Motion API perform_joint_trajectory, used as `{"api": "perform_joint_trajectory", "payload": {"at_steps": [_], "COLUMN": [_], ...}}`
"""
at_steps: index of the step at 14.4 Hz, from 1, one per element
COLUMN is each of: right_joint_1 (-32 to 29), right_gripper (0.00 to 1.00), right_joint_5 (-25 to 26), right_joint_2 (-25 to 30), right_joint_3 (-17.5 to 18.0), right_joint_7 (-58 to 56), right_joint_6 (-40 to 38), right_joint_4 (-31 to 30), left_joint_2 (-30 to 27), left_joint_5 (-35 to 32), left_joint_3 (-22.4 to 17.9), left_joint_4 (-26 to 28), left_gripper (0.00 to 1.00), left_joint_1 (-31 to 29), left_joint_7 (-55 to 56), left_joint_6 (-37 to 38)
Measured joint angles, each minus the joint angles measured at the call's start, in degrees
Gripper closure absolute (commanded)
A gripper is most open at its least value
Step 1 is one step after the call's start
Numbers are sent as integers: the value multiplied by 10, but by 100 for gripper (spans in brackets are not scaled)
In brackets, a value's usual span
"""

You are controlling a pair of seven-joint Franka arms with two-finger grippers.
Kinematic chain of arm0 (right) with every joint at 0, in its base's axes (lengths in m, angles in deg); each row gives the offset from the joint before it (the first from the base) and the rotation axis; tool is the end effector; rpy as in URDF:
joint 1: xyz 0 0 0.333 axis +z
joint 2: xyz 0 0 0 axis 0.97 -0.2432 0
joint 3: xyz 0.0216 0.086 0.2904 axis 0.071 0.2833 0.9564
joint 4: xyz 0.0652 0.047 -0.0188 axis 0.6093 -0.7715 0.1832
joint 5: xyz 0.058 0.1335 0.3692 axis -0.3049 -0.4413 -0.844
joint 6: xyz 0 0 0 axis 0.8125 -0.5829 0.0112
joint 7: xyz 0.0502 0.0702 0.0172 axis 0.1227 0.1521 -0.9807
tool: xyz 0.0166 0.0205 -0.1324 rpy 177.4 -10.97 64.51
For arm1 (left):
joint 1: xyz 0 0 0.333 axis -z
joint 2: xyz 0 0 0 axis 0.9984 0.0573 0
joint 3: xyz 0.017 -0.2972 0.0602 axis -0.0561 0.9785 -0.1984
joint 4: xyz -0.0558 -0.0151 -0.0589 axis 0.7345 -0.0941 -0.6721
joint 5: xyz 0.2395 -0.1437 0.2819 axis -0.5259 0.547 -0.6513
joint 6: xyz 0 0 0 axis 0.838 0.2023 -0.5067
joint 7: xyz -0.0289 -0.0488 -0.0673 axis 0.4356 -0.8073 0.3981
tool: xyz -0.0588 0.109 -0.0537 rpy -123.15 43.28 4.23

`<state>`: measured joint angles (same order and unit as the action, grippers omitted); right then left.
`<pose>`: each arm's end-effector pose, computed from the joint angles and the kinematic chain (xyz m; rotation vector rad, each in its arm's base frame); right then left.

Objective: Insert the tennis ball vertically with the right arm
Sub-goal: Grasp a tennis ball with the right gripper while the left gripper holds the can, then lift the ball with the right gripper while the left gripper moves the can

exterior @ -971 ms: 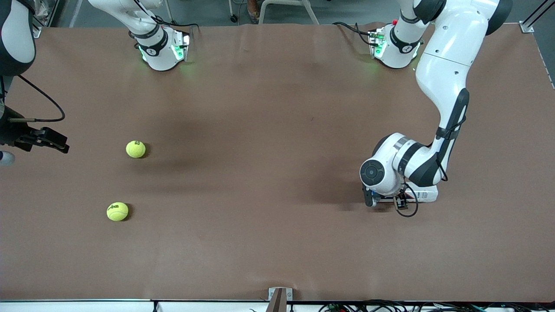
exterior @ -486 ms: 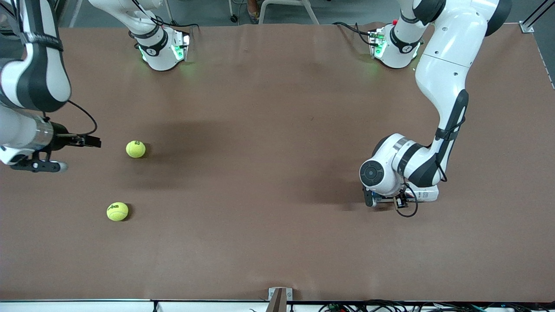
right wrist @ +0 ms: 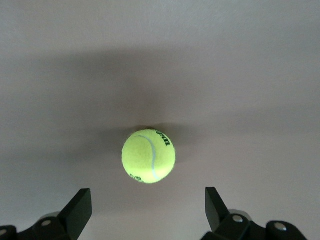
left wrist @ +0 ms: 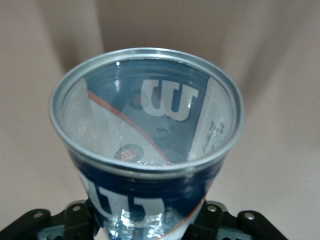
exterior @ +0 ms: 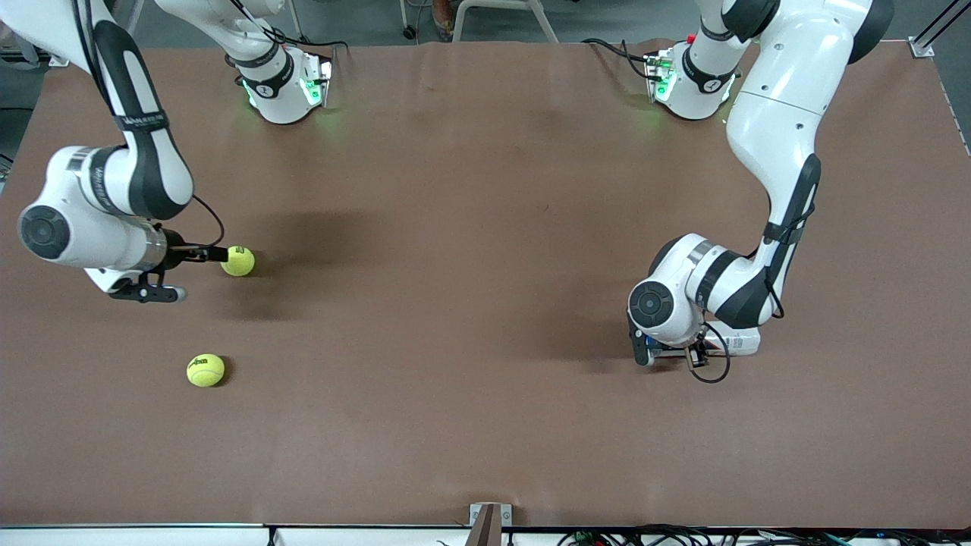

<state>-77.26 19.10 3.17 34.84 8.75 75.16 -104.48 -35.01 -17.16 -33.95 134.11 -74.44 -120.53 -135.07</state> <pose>0.5250 -0.0504 0.2331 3.1006 -0.1105 -0.4618 0.6438 -0.1859 0.1578 -1.9943 1.8584 0.5142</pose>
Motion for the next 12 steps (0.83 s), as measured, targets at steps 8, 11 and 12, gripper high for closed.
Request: {"api": "perform_joint_trajectory", "payload": {"at_steps": [8, 11, 12], "right_joint_1": [0, 1, 1], "right_gripper": [0, 0, 0], "right_joint_5": [-1, -1, -1], "right_joint_2": [-53, -68, -72], "right_joint_3": [0, 1, 1], "right_joint_7": [0, 0, 0], "right_joint_6": [37, 70, 80], "right_joint_4": [-6, -18, -24], "left_joint_2": [-33, -29, -24], "left_joint_5": [192, 286, 310], "left_joint_3": [74, 80, 83], "left_joint_4": [-62, -68, -68], "left_gripper": [31, 31, 31], "left_joint_1": [2, 9, 10], "left_joint_7": [-46, -51, -52], "left_joint_6": [-12, -102, -139]}}
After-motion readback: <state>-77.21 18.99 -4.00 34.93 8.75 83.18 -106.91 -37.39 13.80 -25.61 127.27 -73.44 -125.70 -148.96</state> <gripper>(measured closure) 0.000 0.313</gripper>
